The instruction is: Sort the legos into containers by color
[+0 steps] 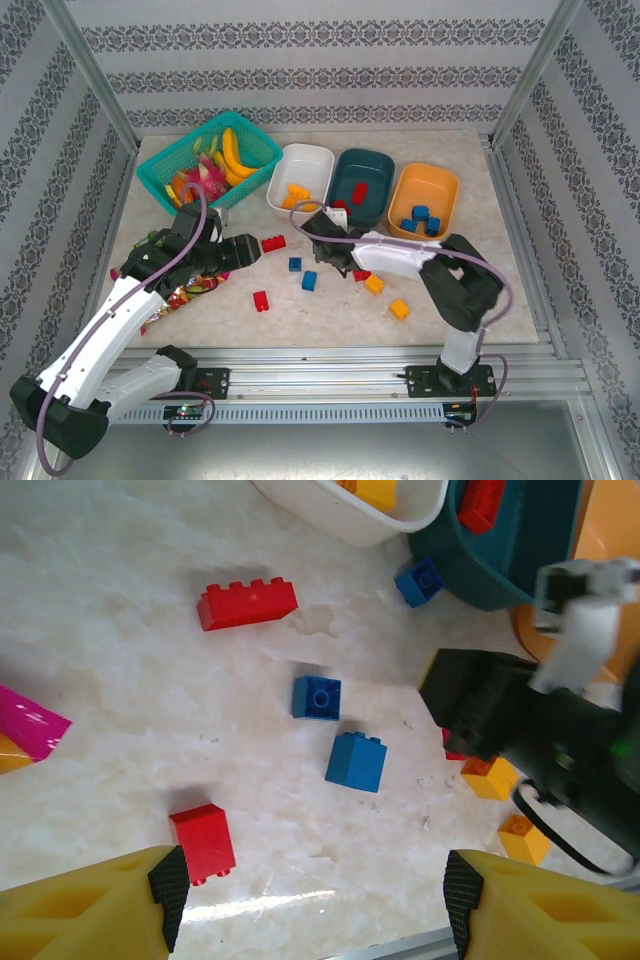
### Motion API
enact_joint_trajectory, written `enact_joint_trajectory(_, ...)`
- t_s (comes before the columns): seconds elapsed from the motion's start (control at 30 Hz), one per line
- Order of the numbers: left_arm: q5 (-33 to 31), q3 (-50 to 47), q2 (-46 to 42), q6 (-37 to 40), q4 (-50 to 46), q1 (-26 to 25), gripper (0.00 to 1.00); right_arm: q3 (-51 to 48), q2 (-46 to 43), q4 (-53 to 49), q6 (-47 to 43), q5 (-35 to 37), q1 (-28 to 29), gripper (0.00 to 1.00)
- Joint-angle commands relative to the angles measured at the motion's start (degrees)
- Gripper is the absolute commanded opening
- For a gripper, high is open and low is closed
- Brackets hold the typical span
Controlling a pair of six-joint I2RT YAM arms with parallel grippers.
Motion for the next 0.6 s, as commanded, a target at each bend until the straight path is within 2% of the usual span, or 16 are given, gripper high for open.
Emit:
enact_joint_trajectory(0.0,3.0,0.0,2.9,-0.7,6.3,-1.9,0.71,-2.6,-9.4,-3.1,3.1,0.6,-1.1,0.18)
enact_joint_trajectory(0.13,3.3,3.6,10.8,-0.6,11.3,-5.6,0.71,-3.6,-16.4,-6.3,1.7,-2.3,-5.9,0.17)
enact_joint_trajectory(0.3,3.8,11.0,20.9,0.0,15.0,-9.3,0.7,-3.3,-20.2,-8.5,-1.7,-9.4,-18.0,0.16)
enact_joint_trajectory(0.37,3.3,13.2,23.8,-0.3,15.2,-9.7,0.7,-1.9,-19.6,-9.4,-2.9,-12.0,-21.2,0.17)
enact_joint_trajectory(0.43,2.1,13.3,24.3,-0.8,15.8,-9.6,0.7,-1.0,-18.2,-9.1,-3.8,-15.0,-20.7,0.24)
enact_joint_trajectory(0.57,-1.1,11.7,23.0,-1.1,14.2,-9.6,0.7,-0.6,-13.5,-7.5,-1.8,-15.4,-13.3,0.49)
